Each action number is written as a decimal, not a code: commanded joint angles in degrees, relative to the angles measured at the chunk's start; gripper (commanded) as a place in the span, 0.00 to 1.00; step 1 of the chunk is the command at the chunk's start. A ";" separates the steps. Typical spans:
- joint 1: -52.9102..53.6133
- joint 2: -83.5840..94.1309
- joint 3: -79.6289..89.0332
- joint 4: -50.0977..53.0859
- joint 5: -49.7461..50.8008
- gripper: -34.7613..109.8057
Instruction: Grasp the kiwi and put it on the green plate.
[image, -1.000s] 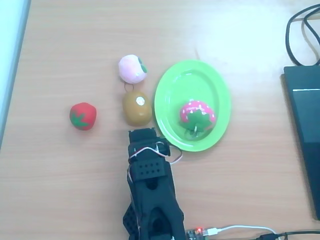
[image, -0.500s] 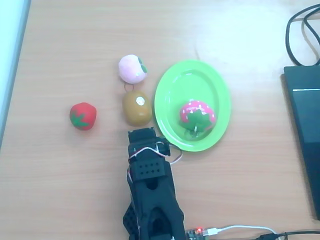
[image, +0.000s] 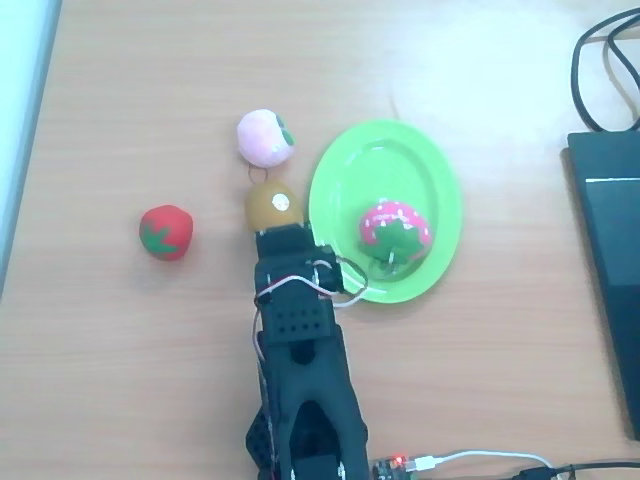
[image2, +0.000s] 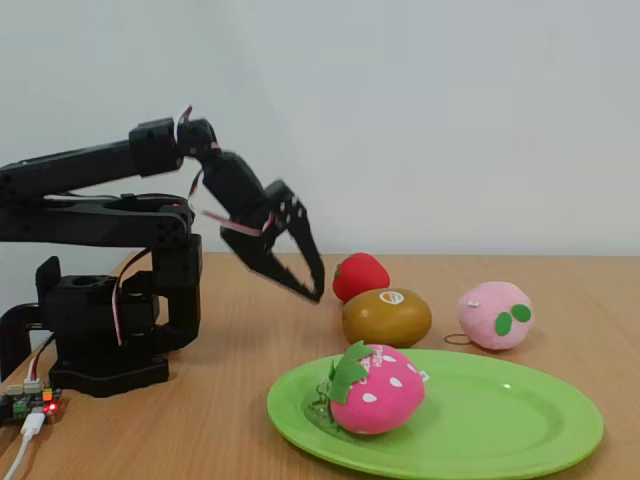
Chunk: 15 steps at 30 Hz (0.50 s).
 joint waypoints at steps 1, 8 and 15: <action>0.09 -3.52 -7.56 0.35 -5.27 0.18; 0.70 -15.73 -20.30 2.55 -26.54 0.18; 0.26 -24.79 -33.22 16.96 -53.00 0.19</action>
